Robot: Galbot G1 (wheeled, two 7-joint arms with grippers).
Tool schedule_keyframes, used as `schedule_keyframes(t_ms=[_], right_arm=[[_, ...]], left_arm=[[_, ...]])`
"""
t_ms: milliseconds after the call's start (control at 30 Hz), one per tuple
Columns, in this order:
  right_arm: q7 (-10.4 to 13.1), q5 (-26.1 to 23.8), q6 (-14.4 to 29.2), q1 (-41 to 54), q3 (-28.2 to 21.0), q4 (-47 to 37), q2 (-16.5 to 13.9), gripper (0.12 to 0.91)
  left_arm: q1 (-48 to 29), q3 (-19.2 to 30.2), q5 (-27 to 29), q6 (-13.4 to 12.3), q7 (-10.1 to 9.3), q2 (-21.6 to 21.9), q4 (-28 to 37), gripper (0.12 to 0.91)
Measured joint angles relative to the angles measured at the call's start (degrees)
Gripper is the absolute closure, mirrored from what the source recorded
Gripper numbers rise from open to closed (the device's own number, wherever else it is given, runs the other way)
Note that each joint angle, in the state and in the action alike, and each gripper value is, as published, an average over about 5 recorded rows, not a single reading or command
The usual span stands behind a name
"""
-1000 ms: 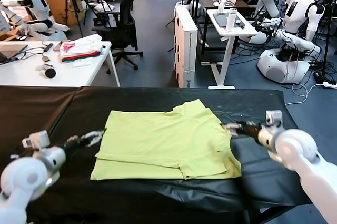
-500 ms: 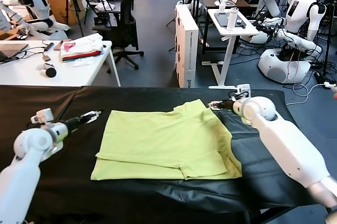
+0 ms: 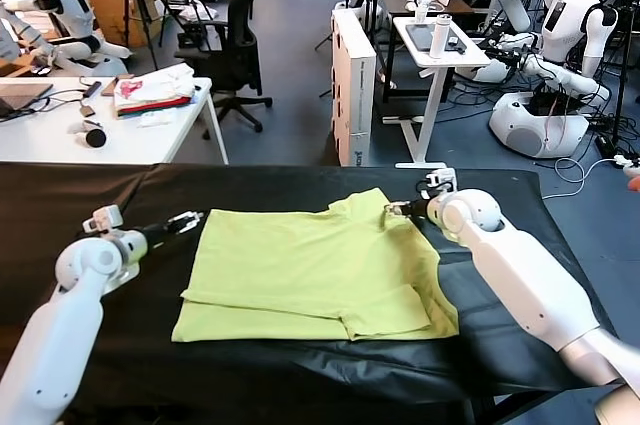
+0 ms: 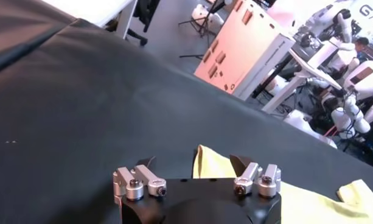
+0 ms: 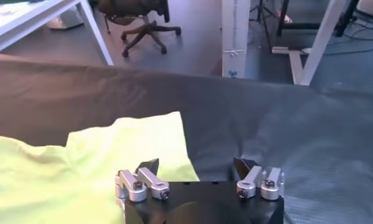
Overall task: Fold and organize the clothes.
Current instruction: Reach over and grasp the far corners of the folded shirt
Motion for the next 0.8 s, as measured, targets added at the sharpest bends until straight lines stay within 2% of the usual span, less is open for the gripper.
schedule_keyframes(t_ms=[367,800], right_arm=[[-0.09,-1.08,0.02,-0.14,-0.05,-1.11,1.57,0.118],[-0.21,-1.13,0.04,-0.26,0.11,-1.38,1.64,0.118]], left_arm=[[-2.51,2.97,5.22,0.00,2.98,-0.69,2.18,0.123],[-5.31,5.77,7.34,-0.12,3.32,-1.91,4.38,0.123]])
